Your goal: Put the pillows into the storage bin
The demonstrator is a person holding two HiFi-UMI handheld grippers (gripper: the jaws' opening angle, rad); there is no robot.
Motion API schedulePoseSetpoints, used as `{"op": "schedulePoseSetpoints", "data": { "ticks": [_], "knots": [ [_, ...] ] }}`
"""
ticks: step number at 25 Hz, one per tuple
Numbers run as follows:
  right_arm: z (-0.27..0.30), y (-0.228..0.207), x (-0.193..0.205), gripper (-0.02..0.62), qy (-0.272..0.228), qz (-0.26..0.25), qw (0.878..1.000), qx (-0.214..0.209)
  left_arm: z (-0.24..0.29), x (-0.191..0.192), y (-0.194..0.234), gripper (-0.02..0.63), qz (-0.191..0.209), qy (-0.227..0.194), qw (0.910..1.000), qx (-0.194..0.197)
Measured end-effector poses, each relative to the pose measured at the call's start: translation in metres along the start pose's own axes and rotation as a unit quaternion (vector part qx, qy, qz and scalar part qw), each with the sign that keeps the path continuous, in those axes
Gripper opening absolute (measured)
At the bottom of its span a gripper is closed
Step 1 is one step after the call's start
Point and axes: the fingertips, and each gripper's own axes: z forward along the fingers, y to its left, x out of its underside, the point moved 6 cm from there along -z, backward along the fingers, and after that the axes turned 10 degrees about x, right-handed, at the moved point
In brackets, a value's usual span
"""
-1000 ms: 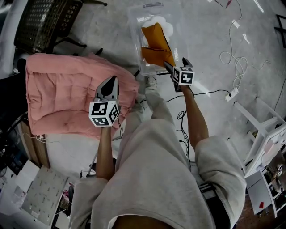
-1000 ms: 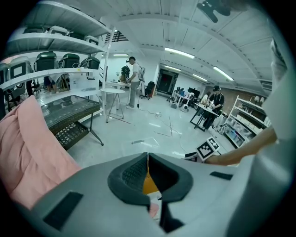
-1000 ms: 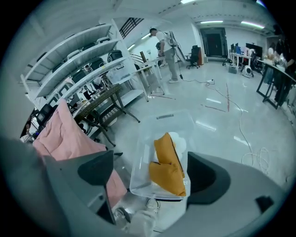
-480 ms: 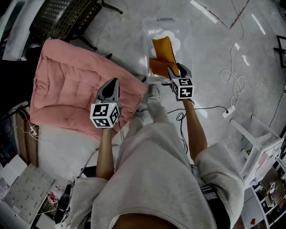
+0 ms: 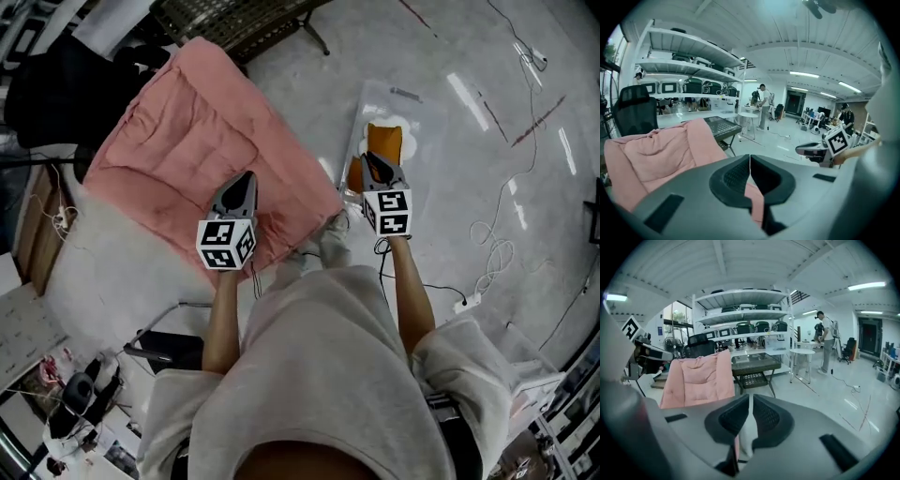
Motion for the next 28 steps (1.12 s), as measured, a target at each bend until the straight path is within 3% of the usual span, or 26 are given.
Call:
{"op": "schedulePoseSetpoints", "data": {
  "ticks": [7,15,21,28],
  "knots": [
    [0.012,0.078,-0.062,0.000,-0.035,-0.061,0.995,-0.077,-0.073,0.007,0.036,0.014,-0.029,-0.034,0.9964,-0.072],
    [0.005,0.163,-0.104,0.000,-0.067,-0.111,0.979,-0.160,-0.146,0.019,0.067,0.014,-0.055,-0.074,0.9851,-0.145],
    [-0.003,0.202,-0.131,-0.002,-0.096,-0.130,0.970,-0.183,-0.181,0.020,0.085,0.014,-0.057,-0.100,0.9769,-0.180],
    [-0.026,0.227,-0.136,-0.002,-0.108,-0.140,0.968,-0.178,-0.211,0.030,0.097,0.012,-0.061,-0.112,0.9732,-0.191]
  ]
}}
